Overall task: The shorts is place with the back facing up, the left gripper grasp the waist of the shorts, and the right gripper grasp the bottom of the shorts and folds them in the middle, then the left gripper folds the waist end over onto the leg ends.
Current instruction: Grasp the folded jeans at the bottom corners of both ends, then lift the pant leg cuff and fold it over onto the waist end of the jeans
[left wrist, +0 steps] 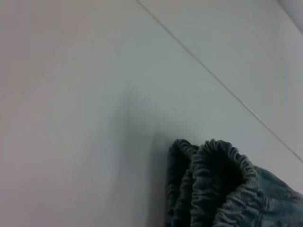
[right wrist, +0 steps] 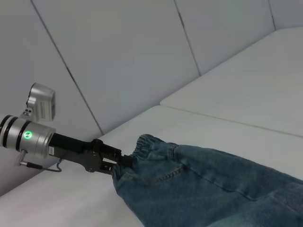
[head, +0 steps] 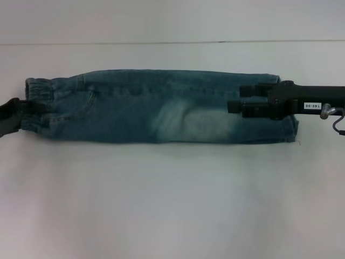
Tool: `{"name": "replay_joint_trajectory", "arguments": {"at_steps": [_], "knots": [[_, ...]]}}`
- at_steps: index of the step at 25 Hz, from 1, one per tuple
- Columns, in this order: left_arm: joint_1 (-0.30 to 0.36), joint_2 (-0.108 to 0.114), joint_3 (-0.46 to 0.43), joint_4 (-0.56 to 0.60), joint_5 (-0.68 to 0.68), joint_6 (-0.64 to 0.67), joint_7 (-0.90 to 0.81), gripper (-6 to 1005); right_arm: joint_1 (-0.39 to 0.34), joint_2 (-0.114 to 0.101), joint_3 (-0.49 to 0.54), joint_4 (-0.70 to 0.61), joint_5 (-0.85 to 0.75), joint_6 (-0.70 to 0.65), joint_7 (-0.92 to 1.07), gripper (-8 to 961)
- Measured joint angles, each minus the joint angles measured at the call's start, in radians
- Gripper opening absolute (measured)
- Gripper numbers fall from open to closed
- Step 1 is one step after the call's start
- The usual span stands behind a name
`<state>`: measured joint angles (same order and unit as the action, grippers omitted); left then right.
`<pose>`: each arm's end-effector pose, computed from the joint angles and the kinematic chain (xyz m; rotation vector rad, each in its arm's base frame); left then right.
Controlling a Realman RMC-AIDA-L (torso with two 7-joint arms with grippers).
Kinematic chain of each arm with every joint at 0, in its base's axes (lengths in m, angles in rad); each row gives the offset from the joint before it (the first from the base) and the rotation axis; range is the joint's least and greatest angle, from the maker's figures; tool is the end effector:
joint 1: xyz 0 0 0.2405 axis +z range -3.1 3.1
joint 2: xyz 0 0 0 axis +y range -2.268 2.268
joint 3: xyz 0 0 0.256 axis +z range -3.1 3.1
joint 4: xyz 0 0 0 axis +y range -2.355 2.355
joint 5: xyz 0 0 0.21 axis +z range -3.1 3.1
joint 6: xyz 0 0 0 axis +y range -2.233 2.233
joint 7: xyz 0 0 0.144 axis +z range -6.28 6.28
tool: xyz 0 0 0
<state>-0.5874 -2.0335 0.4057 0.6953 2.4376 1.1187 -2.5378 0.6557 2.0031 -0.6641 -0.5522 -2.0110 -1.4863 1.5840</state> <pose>-0.3510 0.3732 0.0563 -1.6161 -1.9115 -0.5406 0.2472 0.3692 0.0140 -2.6774 0.8535 0.7007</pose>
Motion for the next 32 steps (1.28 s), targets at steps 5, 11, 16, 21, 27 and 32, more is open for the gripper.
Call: {"name": "replay_joint_trajectory", "arguments": {"at_steps": [5,11,16,21,27,32], "knots": [[-0.001,0.000,0.001,-0.001,-0.001,0.005,0.001,483,-0.001,0.000,-0.001,0.001,-0.001,0.014,0.000,698],[-0.001,-0.005,0.002,-0.001,-0.005,0.013,0.018,278,0.000,0.005,-0.013,0.006,-0.002,0.016,-0.001,683],[0.007,-0.006,-0.004,0.000,-0.083,0.052,0.077,158,-0.002,0.017,-0.015,0.007,-0.002,0.028,-0.008,670],[-0.005,-0.001,-0.002,0.008,-0.180,0.140,0.142,130,-0.001,0.053,-0.015,0.008,0.005,0.126,-0.014,658],[-0.078,0.002,0.005,0.018,-0.236,0.202,0.167,129,0.029,0.088,-0.017,0.096,0.126,0.332,-0.116,457],[-0.159,0.006,0.017,0.022,-0.246,0.226,0.168,129,0.074,0.096,-0.016,0.259,0.348,0.513,-0.340,250]]}}
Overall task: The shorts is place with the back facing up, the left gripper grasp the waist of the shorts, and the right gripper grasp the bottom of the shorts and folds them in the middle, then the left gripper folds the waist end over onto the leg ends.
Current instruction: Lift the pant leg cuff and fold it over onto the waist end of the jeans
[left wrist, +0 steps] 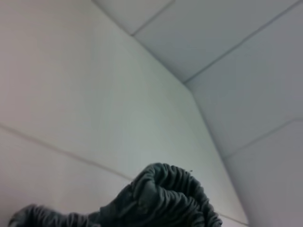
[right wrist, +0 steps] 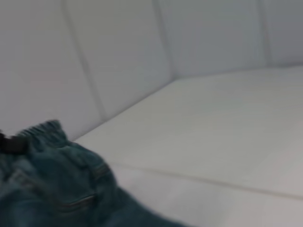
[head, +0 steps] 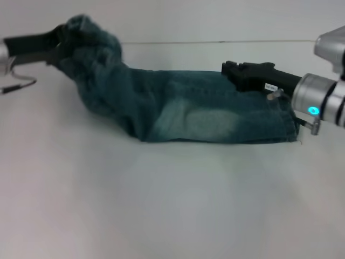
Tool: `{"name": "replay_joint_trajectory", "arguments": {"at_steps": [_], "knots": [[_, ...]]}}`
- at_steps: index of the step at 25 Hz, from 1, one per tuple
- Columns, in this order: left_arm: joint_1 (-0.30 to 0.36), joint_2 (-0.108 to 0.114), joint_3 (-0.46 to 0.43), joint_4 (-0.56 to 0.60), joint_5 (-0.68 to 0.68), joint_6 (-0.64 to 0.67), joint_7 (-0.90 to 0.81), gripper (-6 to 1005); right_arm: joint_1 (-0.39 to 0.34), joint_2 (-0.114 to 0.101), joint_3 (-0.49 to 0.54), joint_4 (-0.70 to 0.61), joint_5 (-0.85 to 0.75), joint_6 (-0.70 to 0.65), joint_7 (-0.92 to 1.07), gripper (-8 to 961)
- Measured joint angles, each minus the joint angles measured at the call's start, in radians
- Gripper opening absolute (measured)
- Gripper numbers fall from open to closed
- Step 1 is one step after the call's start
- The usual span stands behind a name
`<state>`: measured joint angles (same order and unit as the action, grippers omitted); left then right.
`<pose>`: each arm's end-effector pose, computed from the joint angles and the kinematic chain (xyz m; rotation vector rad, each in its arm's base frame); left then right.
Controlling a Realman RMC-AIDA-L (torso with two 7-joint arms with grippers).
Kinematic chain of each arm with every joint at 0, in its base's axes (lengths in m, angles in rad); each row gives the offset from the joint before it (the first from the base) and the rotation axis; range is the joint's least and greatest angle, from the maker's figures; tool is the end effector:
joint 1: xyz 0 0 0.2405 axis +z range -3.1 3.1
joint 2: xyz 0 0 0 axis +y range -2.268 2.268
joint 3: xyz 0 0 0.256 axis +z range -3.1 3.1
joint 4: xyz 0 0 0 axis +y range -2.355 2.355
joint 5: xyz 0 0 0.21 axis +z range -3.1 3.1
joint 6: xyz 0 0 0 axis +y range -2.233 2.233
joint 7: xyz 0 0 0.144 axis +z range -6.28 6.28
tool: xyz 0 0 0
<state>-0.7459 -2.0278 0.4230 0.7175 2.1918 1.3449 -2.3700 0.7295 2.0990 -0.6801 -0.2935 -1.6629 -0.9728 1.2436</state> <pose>-0.2403 0.4183 0.0613 -2.0813 -1.6664 -0.8585 0.2475 0.4071 -0.0454 -2.2657 0.8597 0.7244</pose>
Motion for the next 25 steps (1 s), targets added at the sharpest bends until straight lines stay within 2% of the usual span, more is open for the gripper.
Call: {"name": "replay_joint_trajectory", "arguments": {"at_steps": [7,11,16,19,21,25], "knots": [[-0.104,0.008,0.026,0.003,-0.043,0.034,-0.010,130,0.084,0.013,0.007,0.269,0.385,0.117,-0.459,6],[-0.140,0.010,0.030,0.017,-0.060,0.056,-0.025,130,0.152,0.020,0.024,0.374,0.450,0.159,-0.625,6],[-0.158,0.011,0.063,0.048,-0.091,0.069,-0.048,127,0.258,0.022,0.050,0.496,0.439,0.222,-0.752,6],[-0.160,0.013,0.092,0.060,-0.116,0.071,-0.058,127,0.315,0.022,0.091,0.558,0.366,0.238,-0.767,5],[-0.160,0.015,0.103,0.065,-0.124,0.071,-0.061,126,0.339,0.022,0.156,0.588,0.283,0.247,-0.763,5],[-0.160,0.017,0.109,0.067,-0.127,0.072,-0.063,126,0.371,0.022,0.365,0.646,0.021,0.302,-0.758,5]]}}
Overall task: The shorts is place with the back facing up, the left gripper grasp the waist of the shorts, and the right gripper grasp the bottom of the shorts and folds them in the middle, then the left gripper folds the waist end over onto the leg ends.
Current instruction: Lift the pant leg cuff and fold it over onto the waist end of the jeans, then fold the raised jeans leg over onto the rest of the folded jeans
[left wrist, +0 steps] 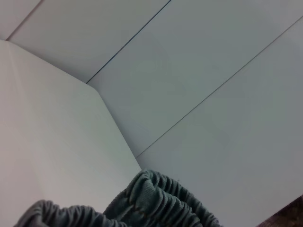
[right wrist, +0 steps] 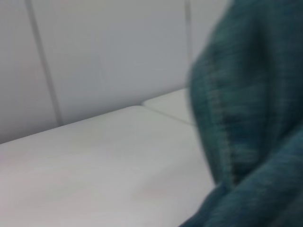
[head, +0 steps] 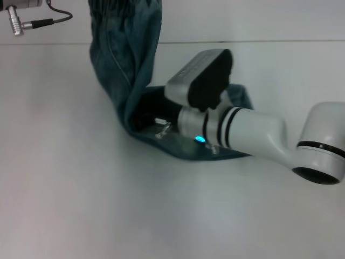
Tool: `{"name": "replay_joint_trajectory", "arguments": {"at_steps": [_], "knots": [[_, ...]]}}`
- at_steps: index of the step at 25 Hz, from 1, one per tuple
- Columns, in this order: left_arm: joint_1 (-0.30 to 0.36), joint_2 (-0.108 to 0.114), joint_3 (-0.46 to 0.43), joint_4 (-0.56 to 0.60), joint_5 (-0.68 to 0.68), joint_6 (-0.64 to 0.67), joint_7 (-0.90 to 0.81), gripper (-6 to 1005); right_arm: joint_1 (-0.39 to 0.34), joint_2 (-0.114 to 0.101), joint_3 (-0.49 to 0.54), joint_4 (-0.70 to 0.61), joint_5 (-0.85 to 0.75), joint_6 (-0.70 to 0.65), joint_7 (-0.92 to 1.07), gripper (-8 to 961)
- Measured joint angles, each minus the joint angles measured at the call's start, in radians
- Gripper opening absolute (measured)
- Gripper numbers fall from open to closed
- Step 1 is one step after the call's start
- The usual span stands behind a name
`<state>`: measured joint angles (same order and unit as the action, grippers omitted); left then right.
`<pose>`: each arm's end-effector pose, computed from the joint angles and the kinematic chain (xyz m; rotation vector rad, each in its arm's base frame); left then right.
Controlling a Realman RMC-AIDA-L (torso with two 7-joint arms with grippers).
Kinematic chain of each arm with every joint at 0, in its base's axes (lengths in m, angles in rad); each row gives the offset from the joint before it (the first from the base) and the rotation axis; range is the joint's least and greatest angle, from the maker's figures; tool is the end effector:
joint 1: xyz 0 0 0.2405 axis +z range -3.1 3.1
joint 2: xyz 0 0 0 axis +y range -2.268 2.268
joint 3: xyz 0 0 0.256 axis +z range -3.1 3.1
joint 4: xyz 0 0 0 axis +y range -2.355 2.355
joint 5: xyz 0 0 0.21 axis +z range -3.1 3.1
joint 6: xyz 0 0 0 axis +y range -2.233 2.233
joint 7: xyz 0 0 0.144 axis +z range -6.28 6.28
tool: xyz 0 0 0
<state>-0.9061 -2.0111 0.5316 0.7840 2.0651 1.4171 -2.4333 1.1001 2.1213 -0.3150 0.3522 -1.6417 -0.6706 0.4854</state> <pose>-0.1394 0.4484 0.0741 -2.3467 -1.4691 -0.9740 0.1389 0.3801 -0.1694 -2.5214 0.5365 0.5517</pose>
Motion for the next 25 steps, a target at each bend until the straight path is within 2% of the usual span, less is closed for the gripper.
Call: {"name": "replay_joint_trajectory", "arguments": {"at_steps": [5,10,14,16,19,21,25], "knots": [[0.005,0.001,0.003,0.000,-0.001,0.001,-0.002,125,-0.009,-0.001,0.260,0.044,-0.310,0.095,0.000,5],[0.027,-0.004,0.005,0.000,-0.002,-0.003,0.005,124,-0.057,-0.010,0.309,0.031,-0.361,0.130,-0.001,6],[0.046,-0.008,0.005,-0.006,-0.002,-0.005,0.011,123,-0.150,-0.018,0.337,-0.031,-0.365,0.104,-0.001,7],[0.056,-0.015,0.005,-0.007,-0.002,-0.002,0.020,123,-0.215,-0.020,0.373,-0.080,-0.364,0.031,-0.001,7],[0.065,-0.034,0.007,-0.009,-0.002,0.004,0.047,135,-0.309,-0.023,0.442,-0.160,-0.360,-0.115,0.009,7],[0.067,-0.055,0.015,-0.010,-0.002,0.010,0.090,144,-0.352,-0.027,0.506,-0.211,-0.359,-0.206,0.039,7],[0.067,-0.100,0.066,-0.013,-0.002,0.008,0.171,160,-0.387,-0.030,0.615,-0.295,-0.360,-0.313,0.129,6]]}}
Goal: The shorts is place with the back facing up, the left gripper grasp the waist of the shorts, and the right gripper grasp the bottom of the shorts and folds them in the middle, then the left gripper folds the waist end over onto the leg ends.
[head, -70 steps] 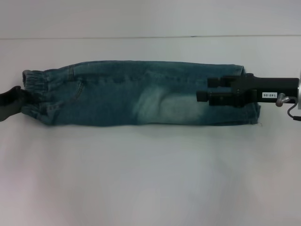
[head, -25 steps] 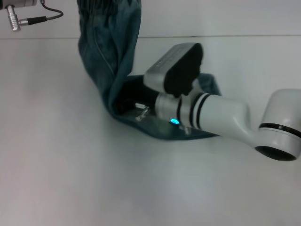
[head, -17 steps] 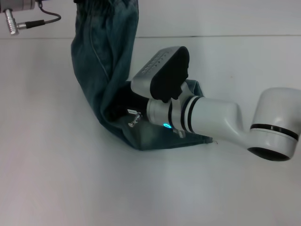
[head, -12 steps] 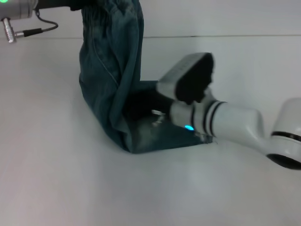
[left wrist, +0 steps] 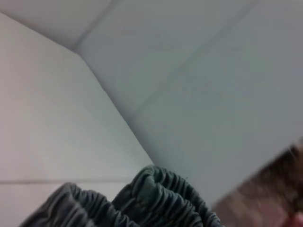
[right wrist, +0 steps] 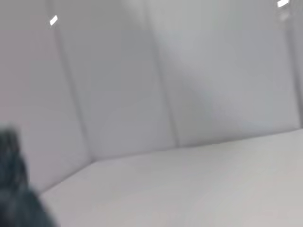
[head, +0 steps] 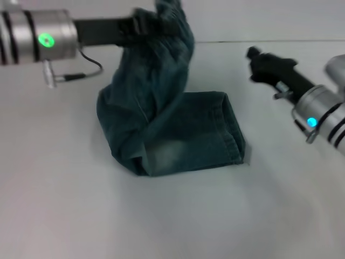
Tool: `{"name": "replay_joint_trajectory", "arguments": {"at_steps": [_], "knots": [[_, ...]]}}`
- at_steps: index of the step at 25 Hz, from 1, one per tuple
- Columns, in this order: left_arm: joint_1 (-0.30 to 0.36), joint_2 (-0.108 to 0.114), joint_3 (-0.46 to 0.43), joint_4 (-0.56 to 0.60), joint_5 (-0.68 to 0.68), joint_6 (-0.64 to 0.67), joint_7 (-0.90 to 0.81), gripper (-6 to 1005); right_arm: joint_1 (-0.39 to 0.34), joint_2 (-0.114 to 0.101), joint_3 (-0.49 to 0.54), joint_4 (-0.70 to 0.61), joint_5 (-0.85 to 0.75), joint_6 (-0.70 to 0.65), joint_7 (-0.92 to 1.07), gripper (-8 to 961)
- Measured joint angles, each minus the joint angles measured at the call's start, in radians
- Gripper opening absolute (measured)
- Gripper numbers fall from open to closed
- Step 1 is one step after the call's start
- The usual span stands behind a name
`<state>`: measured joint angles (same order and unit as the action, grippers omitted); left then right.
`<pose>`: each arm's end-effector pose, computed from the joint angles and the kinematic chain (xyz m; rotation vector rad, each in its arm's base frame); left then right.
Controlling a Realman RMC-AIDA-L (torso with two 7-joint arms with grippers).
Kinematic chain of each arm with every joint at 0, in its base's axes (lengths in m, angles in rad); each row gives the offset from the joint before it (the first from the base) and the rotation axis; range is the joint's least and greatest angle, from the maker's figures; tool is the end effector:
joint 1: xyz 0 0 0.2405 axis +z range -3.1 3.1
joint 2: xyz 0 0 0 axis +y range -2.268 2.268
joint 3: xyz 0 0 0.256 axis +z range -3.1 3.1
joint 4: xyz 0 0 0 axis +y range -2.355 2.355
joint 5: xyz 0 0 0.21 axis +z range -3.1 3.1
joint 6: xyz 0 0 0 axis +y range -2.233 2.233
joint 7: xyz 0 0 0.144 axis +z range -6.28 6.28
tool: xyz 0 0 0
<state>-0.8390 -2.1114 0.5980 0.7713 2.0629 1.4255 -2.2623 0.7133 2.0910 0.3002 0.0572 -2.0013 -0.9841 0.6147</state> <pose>-0.1517 0.4191 0.0186 -2.4861 -1.3948 -0.9003 0.2631 0.3914 -0.0563 -1.9119 0.7936 0.8528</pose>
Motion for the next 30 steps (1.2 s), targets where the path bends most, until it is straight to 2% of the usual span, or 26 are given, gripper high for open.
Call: {"name": "replay_joint_trajectory", "arguments": {"at_steps": [3,5,8,12,15,21,24,27,30], "knots": [[-0.005,-0.044,0.057,-0.012,0.000,-0.034,0.069,173,-0.003,0.000,0.048,-0.034,0.000,-0.022,0.042,6],[-0.016,-0.054,0.117,-0.056,-0.008,-0.083,0.111,181,-0.007,0.000,0.067,-0.040,0.000,-0.035,0.049,7],[-0.035,-0.053,0.210,-0.149,-0.022,-0.188,0.141,193,-0.016,0.000,0.088,-0.040,0.001,-0.060,0.054,8],[-0.029,-0.059,0.283,-0.178,-0.027,-0.256,0.172,210,-0.028,0.000,0.114,-0.027,0.004,-0.072,0.060,10],[-0.021,-0.056,0.289,-0.175,-0.044,-0.250,0.188,222,-0.032,0.000,0.116,-0.027,0.005,-0.077,0.076,12],[0.049,-0.053,0.283,-0.140,-0.198,-0.143,0.335,419,-0.034,-0.003,0.094,-0.037,-0.006,-0.113,0.109,44],[0.101,-0.052,0.280,-0.097,-0.233,-0.099,0.363,557,-0.036,-0.011,0.019,-0.060,-0.008,-0.175,0.174,64],[0.170,-0.049,0.276,-0.032,-0.238,-0.051,0.367,696,-0.031,-0.018,-0.149,-0.176,-0.009,-0.277,0.386,83],[0.247,-0.045,0.254,0.024,-0.238,0.002,0.382,835,-0.035,-0.019,-0.366,-0.370,-0.010,-0.404,0.638,226]]}}
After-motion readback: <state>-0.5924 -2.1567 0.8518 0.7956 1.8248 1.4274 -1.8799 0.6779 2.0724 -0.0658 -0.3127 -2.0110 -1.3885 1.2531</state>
